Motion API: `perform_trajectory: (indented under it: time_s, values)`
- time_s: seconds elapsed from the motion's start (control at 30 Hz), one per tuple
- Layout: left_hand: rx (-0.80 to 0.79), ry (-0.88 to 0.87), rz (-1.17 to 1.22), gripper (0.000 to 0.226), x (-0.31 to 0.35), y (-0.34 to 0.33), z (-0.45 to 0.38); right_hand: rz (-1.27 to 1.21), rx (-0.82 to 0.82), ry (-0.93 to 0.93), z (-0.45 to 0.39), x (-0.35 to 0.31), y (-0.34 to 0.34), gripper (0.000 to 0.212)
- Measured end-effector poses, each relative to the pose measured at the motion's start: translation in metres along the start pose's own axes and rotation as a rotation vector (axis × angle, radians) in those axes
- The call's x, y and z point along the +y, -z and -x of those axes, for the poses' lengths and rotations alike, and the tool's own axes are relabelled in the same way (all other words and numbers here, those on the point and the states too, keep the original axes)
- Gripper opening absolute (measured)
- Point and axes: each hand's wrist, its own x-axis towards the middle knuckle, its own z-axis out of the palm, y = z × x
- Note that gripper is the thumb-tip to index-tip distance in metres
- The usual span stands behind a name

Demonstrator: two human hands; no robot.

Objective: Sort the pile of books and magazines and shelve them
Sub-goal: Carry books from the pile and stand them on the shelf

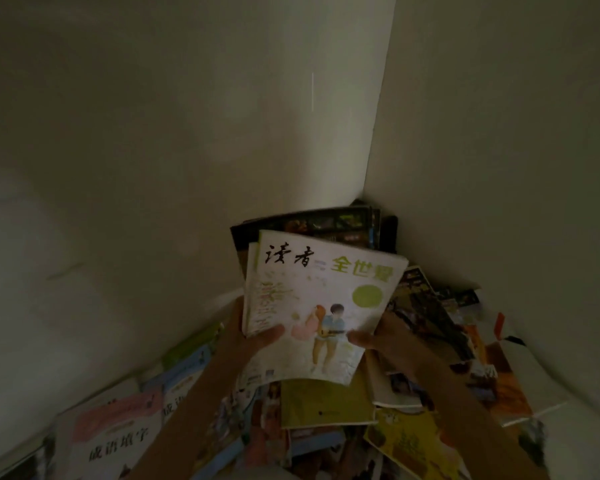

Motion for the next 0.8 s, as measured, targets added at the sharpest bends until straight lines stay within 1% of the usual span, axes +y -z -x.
perform_trajectory:
  time_s: [0.07, 0.13, 0.17, 0.23, 0.3, 0.33, 0.37, 0.4, 0.43, 0.5, 0.53, 0.57, 0.6, 0.7, 0.73, 0.8]
  values:
    - [0.007, 0.004, -0.068, 0.07, -0.012, 0.0, -0.002, -0.041, 0.024, -0.04, 0.004, 0.019, -0.005, 0.053]
    - [0.01, 0.049, -0.102, 0.075, -0.023, 0.001, 0.004, -0.093, 0.024, -0.119, 0.01, 0.041, -0.014, 0.059]
    - [0.003, 0.059, -0.091, 0.073, -0.028, 0.001, 0.007, -0.123, 0.017, -0.143, 0.013, 0.053, -0.019, 0.063]
    - [-0.001, 0.07, -0.076, 0.054, -0.035, 0.003, 0.013, -0.169, -0.001, -0.141, 0.019, 0.065, -0.031, 0.065]
    - [-0.017, 0.091, -0.048, 0.052, -0.04, 0.006, 0.016, -0.24, 0.016, -0.12, 0.019, 0.071, -0.04, 0.065]
    - [-0.037, 0.103, -0.035, 0.06, -0.041, 0.008, 0.019, -0.288, 0.05, -0.115, 0.017, 0.074, -0.044, 0.059]
    - [-0.048, 0.103, -0.034, 0.076, -0.041, 0.01, 0.021, -0.333, 0.088, -0.122, 0.014, 0.074, -0.046, 0.053]
    - [-0.065, 0.107, -0.016, 0.088, -0.041, 0.01, 0.022, -0.343, 0.118, -0.149, 0.011, 0.075, -0.049, 0.052]
    - [-0.056, 0.131, 0.001, 0.09, -0.038, 0.009, 0.023, -0.339, 0.142, -0.152, 0.01, 0.076, -0.052, 0.051]
    - [0.025, 0.153, -0.001, 0.071, -0.034, 0.002, 0.021, -0.257, 0.208, -0.07, 0.011, 0.074, -0.056, 0.052]
    - [0.071, 0.151, -0.009, 0.063, -0.031, -0.002, 0.021, -0.206, 0.248, -0.004, 0.013, 0.07, -0.059, 0.048]
    - [0.101, 0.142, -0.029, 0.059, -0.028, -0.005, 0.021, -0.194, 0.295, 0.035, 0.015, 0.064, -0.063, 0.039]
    - [0.124, 0.146, -0.032, 0.058, -0.027, -0.006, 0.022, -0.171, 0.325, 0.068, 0.018, 0.059, -0.065, 0.034]
    - [0.157, 0.151, -0.003, 0.048, -0.017, -0.005, 0.029, -0.095, 0.371, 0.162, 0.025, 0.047, -0.074, 0.042]
    - [0.159, 0.132, -0.005, 0.044, -0.012, -0.002, 0.032, -0.066, 0.381, 0.185, 0.028, 0.044, -0.076, 0.041]
    - [0.154, 0.06, -0.031, 0.043, 0.0, 0.007, 0.038, -0.065, 0.402, 0.195, 0.035, 0.034, -0.085, 0.035]
